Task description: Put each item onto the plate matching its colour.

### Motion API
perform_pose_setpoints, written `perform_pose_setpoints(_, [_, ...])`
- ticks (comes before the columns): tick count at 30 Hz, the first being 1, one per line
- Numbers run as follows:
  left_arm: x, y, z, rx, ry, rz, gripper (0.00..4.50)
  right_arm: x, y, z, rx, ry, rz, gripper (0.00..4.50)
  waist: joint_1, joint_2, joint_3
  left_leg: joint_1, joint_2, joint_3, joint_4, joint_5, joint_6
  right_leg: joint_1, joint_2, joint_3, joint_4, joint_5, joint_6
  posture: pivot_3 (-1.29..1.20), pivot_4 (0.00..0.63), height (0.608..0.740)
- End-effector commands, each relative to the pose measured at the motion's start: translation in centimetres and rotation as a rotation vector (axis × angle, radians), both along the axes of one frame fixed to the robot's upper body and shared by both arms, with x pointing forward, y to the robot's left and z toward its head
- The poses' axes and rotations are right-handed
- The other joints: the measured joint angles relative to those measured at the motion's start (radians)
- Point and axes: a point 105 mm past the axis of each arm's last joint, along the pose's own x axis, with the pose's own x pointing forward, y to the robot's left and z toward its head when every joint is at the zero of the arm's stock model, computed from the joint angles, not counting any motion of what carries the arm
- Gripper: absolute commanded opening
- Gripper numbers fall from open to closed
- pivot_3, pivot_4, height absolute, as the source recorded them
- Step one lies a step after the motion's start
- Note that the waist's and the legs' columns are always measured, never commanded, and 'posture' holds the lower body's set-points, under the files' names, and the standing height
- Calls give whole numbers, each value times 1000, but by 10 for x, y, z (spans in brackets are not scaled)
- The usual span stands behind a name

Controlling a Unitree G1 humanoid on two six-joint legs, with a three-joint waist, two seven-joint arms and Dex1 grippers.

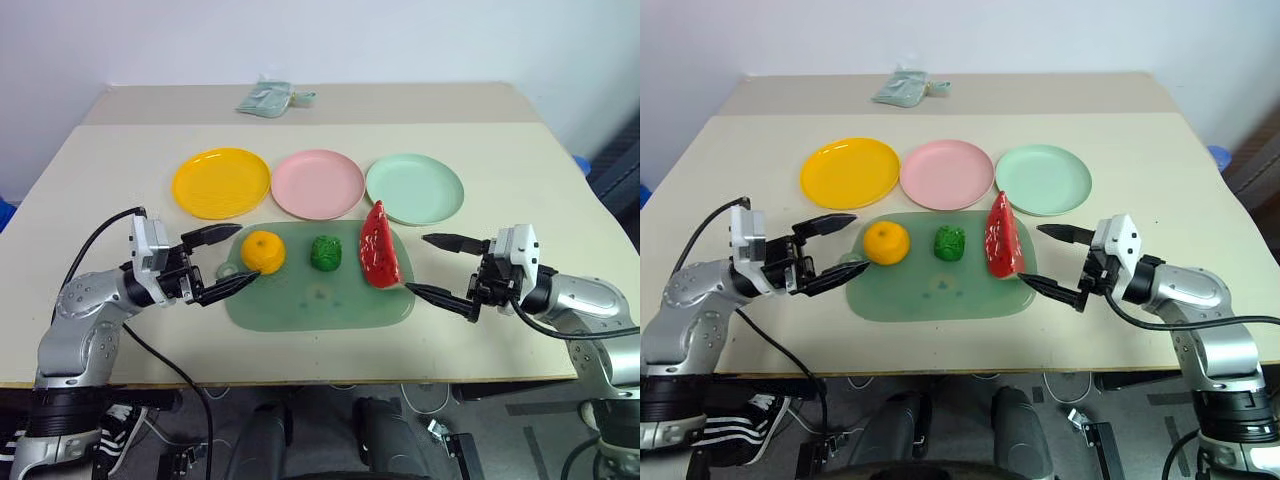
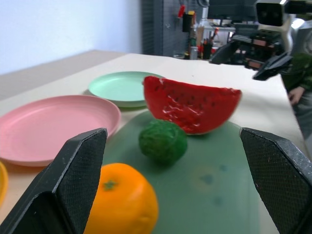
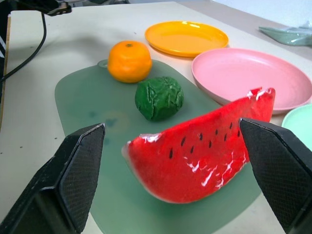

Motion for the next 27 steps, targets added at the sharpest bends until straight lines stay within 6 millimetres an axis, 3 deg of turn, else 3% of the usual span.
perform_pose_setpoints(1, [0, -3, 3, 10, -34, -14, 4500, -1, 2, 14, -19, -61, 18, 4473, 0, 0, 0, 0, 0, 0, 0, 0, 0, 0, 0, 0, 0, 0, 0, 0, 150, 740])
perform_pose_setpoints(12, [2, 20, 17, -13, -67, 69, 4500, 6, 25, 22, -10, -88, 86, 4473, 0, 0, 0, 0, 0, 0, 0, 0, 0, 0, 0, 0, 0, 0, 0, 0, 150, 740])
perform_pose_setpoints(19, [14, 44, 29, -54, -107, 243, 4500, 9, 51, 43, 32, -108, 208, 4473, -2, 0, 0, 0, 0, 0, 0, 0, 0, 0, 0, 0, 0, 0, 0, 0, 150, 740])
perform_pose_setpoints(27, [19, 20, 25, -43, -75, 229, 4500, 6, 59, 66, 118, -155, 250, 4473, 1, 0, 0, 0, 0, -1, 0, 0, 0, 0, 0, 0, 0, 0, 0, 0, 150, 740])
